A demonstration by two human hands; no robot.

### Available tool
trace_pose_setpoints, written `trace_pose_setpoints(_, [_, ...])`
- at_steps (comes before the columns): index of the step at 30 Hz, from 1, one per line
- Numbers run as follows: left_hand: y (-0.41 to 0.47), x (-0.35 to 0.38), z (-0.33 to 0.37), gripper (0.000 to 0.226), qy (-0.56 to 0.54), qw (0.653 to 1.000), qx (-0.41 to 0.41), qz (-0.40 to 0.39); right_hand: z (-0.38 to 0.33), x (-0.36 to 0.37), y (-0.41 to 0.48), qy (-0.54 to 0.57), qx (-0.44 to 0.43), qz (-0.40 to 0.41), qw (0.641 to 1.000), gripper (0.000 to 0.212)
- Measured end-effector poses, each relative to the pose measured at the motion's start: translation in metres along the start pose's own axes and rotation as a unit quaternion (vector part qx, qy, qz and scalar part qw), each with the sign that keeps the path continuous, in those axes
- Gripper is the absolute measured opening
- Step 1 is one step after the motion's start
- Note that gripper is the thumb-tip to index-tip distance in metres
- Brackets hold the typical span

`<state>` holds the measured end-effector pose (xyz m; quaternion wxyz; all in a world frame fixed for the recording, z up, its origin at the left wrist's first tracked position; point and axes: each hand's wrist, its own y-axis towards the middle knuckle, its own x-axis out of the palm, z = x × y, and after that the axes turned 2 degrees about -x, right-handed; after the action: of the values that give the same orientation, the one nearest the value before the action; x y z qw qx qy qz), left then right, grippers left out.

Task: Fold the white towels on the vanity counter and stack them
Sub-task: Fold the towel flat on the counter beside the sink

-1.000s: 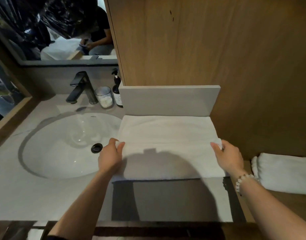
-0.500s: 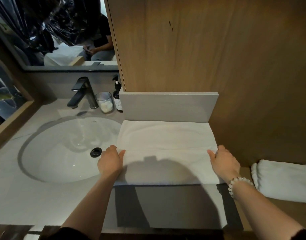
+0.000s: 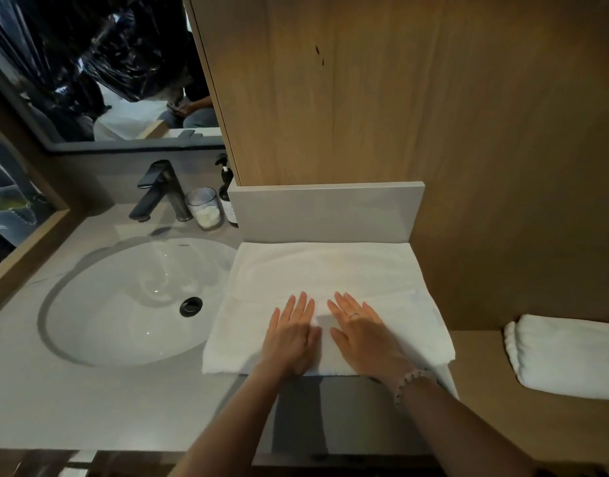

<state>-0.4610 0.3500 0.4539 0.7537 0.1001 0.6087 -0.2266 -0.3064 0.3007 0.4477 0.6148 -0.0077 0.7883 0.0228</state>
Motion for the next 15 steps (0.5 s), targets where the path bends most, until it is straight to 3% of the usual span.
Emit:
trace_pose_setpoints(4, [-0.003,-0.004,-0.011,0.063,-0.004,1.0,0.003,-0.025,0.023,-0.013,-0.007,-0.012,0.018,-0.014,1.0,0.095])
trace_pose_setpoints(9, [-0.003,-0.006,-0.015,0.066,0.015,0.999,-0.026,-0.033,0.053,-0.026,-0.015,-0.002,0.113,-0.084,0.99,0.071])
trace_pose_setpoints(15, [0.004,-0.009,-0.034,0.064,-0.031,0.993,-0.112,-0.022,0.056,-0.027,-0.014,-0.008,0.175,-0.069,0.982,0.077])
